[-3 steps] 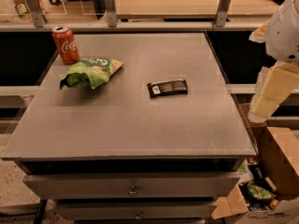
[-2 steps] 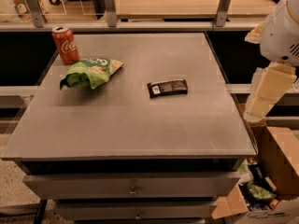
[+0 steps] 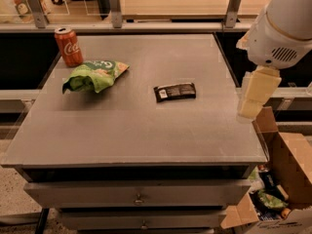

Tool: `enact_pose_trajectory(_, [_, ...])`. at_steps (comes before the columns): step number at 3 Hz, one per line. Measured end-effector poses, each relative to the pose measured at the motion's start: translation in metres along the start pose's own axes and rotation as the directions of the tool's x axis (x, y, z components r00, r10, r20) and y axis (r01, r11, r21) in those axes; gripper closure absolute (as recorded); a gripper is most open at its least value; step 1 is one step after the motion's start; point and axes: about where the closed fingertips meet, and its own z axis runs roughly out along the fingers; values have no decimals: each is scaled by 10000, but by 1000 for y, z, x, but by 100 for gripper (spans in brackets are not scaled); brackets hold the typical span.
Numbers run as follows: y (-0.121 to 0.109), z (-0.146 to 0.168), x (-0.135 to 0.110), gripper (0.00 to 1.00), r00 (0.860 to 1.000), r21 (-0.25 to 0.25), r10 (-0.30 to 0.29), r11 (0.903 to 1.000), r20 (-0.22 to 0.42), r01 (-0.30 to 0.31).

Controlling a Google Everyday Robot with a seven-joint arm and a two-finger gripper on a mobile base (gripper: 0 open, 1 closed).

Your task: Pick rxbar chocolate

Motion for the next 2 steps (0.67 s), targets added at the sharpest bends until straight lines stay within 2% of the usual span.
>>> enact_pose_trajectory(1, [-16, 22, -15, 0, 9988, -363, -493, 9981, -51, 491])
enact_pose_trajectory(2, [-35, 49, -32, 0, 9918, -342, -1186, 9925, -479, 1171])
